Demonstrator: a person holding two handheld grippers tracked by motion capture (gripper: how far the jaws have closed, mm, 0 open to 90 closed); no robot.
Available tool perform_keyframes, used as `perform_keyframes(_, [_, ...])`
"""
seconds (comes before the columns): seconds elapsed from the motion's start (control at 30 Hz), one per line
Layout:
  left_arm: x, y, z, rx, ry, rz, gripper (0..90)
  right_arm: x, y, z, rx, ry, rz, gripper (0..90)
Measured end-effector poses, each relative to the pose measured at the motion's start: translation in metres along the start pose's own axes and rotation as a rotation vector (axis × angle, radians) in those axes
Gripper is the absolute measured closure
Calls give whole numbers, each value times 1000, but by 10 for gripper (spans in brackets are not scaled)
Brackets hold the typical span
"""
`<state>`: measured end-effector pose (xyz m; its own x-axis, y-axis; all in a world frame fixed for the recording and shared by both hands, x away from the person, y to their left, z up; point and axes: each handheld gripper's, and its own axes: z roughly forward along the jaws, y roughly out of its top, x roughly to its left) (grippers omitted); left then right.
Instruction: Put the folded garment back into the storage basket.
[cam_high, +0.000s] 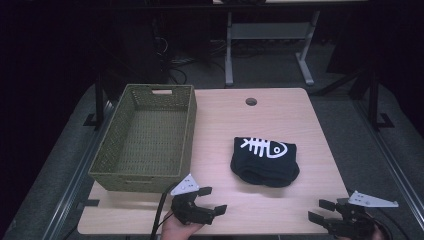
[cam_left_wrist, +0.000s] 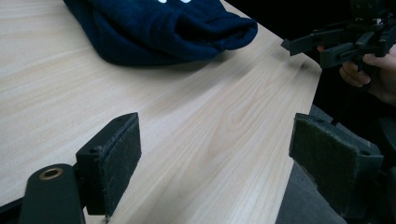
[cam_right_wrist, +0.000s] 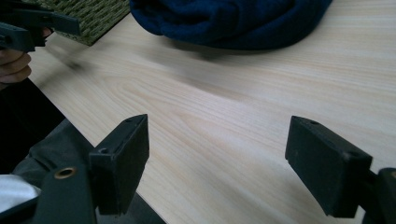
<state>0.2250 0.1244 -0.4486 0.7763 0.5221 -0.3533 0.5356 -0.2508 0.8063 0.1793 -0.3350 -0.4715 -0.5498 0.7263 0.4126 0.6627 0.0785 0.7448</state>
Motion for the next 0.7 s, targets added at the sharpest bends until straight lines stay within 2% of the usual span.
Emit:
perform_keyframes(0.3, [2,13,11,-3,-16,-10,166,1,15,6,21,-7,-8,202])
perform_keyframes(0.37, [2,20,16,-7,-18,-11,166,1,24,9,30,-20,-30,202])
perform_keyframes(0.43, [2,23,18,-10,-22,-13,166,1,27,9,27,-22,-33,201])
perform_keyframes(0.53, [3,32,22,-14,-19,4,166,-1,37,11,10,-17,-49,202])
perform_keyframes(0.7, [5,44,32,-20,-15,5,166,-4,54,17,17,-17,-55,201])
